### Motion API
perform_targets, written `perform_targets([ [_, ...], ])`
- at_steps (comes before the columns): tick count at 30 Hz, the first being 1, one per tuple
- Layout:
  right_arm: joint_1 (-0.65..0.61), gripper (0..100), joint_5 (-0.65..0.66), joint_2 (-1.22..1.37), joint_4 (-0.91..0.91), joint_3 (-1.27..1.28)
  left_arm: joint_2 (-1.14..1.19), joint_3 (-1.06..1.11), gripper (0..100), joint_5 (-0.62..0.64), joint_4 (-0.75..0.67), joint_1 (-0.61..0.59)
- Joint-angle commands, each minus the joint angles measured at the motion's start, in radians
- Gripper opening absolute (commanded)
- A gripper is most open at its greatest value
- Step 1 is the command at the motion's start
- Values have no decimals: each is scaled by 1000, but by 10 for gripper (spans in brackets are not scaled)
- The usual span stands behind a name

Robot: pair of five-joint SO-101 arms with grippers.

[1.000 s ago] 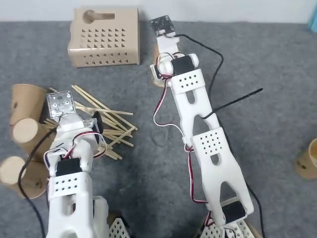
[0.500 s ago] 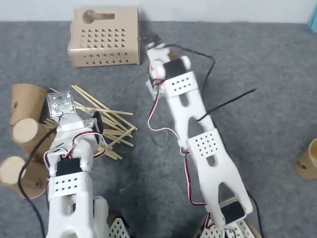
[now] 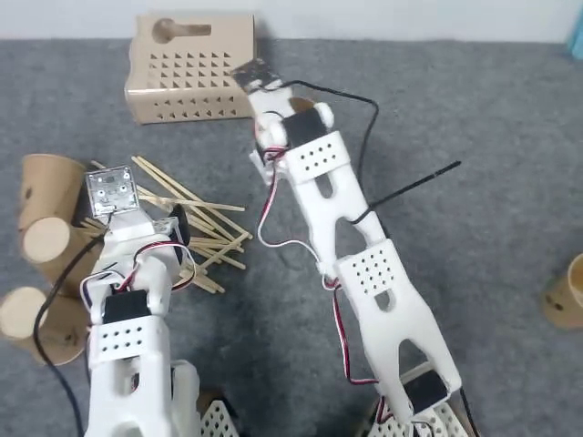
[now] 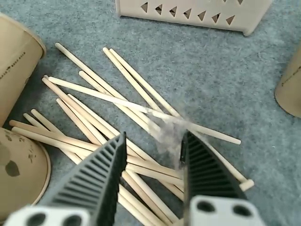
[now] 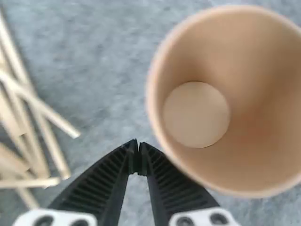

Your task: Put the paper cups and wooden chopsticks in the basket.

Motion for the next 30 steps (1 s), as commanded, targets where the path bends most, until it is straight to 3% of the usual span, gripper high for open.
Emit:
perform_targets([
  [1,-56,7,12,-234,48,158,-15,-8,181,-9,-28,-8],
  [7,-68,7,11,-588,44,388,-15,-10,181,-9,-29,-8],
  [12,27,9,15,-745,24,422,-15,-4,181,-8,-52,-8],
  [15,101,21,20,-742,-22,423,-15,-4,181,-8,-54,-8],
  [21,182,175,18,-619,-117,423,-15,-4,181,-8,-54,-8],
  [30,209,163,11,-407,-280,420,-11,-4,181,-9,-55,-9],
])
